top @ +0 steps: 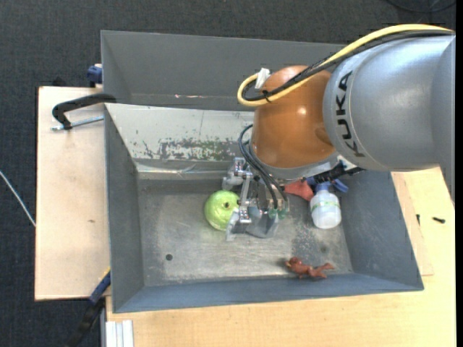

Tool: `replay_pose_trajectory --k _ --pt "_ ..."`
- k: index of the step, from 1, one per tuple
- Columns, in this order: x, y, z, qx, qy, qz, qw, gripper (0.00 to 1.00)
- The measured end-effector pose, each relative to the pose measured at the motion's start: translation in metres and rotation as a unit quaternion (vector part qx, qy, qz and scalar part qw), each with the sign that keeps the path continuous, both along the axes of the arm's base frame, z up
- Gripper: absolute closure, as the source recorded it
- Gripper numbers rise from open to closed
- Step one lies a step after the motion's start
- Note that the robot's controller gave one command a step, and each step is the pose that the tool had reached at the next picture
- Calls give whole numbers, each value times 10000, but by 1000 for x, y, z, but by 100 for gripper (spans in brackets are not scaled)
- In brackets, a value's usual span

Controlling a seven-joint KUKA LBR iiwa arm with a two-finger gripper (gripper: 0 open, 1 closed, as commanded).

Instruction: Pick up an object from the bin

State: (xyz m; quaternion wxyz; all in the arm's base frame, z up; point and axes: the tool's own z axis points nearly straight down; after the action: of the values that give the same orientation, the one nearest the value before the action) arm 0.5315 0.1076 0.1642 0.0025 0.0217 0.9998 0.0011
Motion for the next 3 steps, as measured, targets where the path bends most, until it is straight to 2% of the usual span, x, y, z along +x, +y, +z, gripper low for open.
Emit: replay_pose_trajectory --k 1,2,3 --pt "29 -15 -9 -4 13 732 9973 0" --pt "40 -15 -28 -3 10 162 9999 0" --pt "45 -14 -79 -6 9 548 9985 0"
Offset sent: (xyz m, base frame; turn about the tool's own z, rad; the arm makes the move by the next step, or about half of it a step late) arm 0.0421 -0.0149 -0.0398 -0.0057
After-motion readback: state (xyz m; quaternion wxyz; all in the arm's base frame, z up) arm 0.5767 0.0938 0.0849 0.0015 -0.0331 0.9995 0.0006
